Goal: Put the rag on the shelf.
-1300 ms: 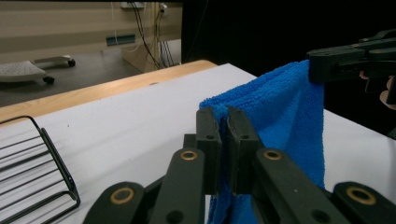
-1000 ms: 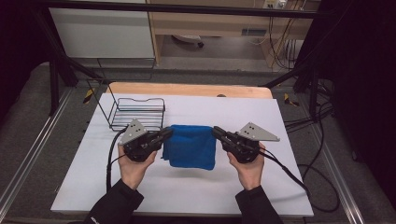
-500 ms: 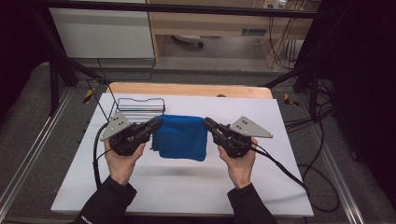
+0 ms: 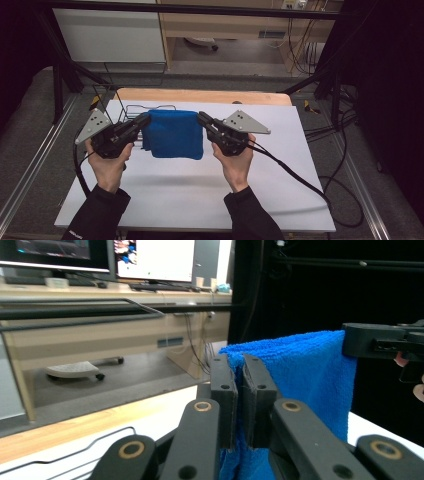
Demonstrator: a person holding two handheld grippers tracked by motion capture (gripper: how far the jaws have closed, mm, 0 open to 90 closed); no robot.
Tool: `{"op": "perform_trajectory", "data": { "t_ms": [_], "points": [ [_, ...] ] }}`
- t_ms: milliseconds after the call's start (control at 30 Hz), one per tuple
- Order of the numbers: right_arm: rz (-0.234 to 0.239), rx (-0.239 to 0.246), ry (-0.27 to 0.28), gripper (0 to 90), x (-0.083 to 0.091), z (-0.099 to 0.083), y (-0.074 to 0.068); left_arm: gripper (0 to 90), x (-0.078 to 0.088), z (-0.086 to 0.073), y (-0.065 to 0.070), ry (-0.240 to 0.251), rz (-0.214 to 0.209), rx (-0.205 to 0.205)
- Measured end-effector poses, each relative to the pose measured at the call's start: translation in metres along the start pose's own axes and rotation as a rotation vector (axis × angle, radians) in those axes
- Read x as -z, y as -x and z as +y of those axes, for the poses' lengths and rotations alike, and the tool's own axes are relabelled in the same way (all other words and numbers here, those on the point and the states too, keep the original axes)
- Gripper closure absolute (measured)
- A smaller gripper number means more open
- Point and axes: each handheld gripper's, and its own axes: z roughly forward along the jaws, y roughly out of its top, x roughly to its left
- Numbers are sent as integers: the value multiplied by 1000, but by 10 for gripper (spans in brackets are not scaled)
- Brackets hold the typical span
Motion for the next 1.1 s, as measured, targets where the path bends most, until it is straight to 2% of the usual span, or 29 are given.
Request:
{"op": "perform_trajectory", "data": {
  "t_ms": [300,567,733,1100],
  "points": [
    [13,32,6,861,-29,13,-14,853,12,7,-22,30,37,21],
    [19,52,16,861,-54,26,-21,854,22,22,-42,73,68,35],
    [18,58,30,862,-67,34,-24,854,24,28,-49,94,79,44],
    [22,71,69,864,-85,61,-27,855,27,50,-62,125,109,25]
  ]
}}
